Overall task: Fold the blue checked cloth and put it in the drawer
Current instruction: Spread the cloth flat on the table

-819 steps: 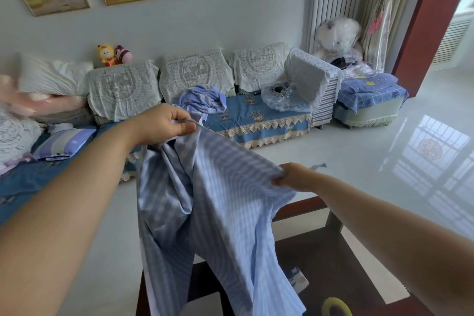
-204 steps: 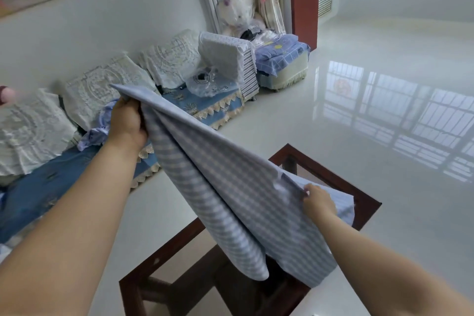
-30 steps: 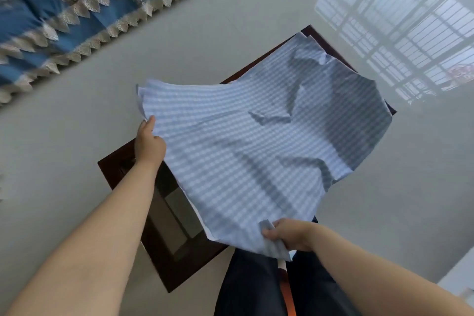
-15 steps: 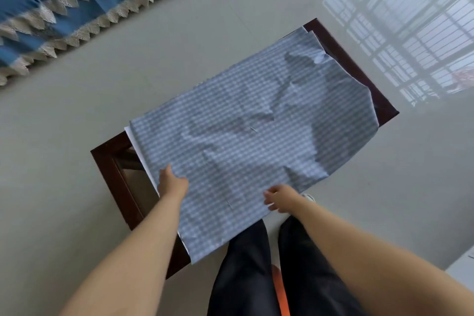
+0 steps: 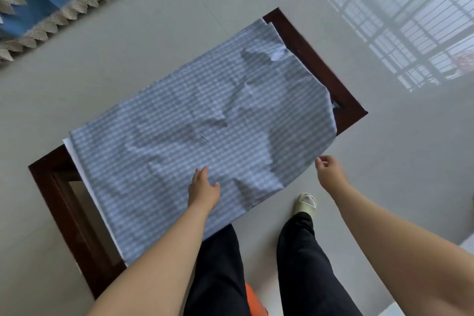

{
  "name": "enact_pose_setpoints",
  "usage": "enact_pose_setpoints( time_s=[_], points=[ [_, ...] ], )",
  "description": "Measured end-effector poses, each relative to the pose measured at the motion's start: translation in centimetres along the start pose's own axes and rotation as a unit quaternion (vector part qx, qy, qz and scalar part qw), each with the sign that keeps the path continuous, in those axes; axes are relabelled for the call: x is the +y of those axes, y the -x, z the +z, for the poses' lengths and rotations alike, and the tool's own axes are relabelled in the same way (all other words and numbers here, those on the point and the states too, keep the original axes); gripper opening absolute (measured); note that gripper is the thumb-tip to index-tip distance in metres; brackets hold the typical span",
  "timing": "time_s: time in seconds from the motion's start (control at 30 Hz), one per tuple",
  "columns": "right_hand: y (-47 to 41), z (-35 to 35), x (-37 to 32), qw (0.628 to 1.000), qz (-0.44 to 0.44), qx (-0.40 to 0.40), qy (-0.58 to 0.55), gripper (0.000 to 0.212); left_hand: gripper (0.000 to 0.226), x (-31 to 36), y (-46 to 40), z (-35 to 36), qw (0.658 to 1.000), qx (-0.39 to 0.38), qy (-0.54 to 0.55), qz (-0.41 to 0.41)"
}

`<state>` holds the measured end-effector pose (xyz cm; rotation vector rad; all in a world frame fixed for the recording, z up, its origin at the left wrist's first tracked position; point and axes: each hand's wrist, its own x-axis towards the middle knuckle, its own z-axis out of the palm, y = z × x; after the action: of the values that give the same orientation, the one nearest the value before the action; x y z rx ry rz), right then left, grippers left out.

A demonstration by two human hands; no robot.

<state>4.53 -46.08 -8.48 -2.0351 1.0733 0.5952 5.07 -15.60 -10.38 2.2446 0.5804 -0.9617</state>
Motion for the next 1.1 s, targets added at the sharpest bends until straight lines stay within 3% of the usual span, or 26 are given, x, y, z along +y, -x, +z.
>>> enact_pose_setpoints(
  time_s=[0.1, 0.3, 0.43, 0.6, 0.73, 0.8, 0.87, 1.0, 1.1],
  points=[
    [-5.2, -4.1, 0.7, 0.999, -0.023, 0.025, -0.012, 0.033, 0.059, 3.7, -1.0, 4.3, 1.0, -0.004, -0.028, 0.002],
    [-14.9, -9.2, 0.6, 0.997, -0.07, -0.016, -0.014, 0.035, 0.056, 11.0, -3.1, 11.7, 0.999, 0.005, -0.049, -0.006],
    [-20.2, -9.7, 0.9, 0.99, -0.076, -0.114, 0.029, 0.05, 0.053, 14.8, -4.2, 15.6, 0.998, 0.012, -0.061, 0.01],
    [-22.9, -7.6, 0.5, 0.948, -0.157, -0.212, 0.176, 0.046, 0.056, 18.5, -5.9, 18.8, 0.998, -0.03, -0.024, 0.041],
    [-22.8, -6.3, -0.5, 0.904, -0.341, -0.2, 0.161, 0.049, 0.053, 21.4, -7.7, 20.5, 0.99, -0.049, 0.088, 0.1],
    [-22.5, -5.9, -0.9, 0.889, -0.377, -0.217, 0.14, 0.049, 0.057, 22.5, -8.2, 20.9, 0.984, -0.042, 0.134, 0.111],
    [-22.4, -5.6, -1.2, 0.879, -0.402, -0.181, 0.18, 0.049, 0.06, 23.2, -8.5, 21.0, 0.985, -0.022, 0.139, 0.099],
    [-22.3, -4.3, -1.4, 0.833, -0.513, -0.08, 0.191, 0.047, 0.043, 24.2, -8.1, 20.4, 0.979, 0.078, 0.171, 0.083],
    [-21.4, -3.4, -1.5, 0.815, -0.543, -0.068, 0.189, 0.045, 0.055, 25.5, -7.8, 19.0, 0.967, 0.163, 0.175, 0.083]
  ],
)
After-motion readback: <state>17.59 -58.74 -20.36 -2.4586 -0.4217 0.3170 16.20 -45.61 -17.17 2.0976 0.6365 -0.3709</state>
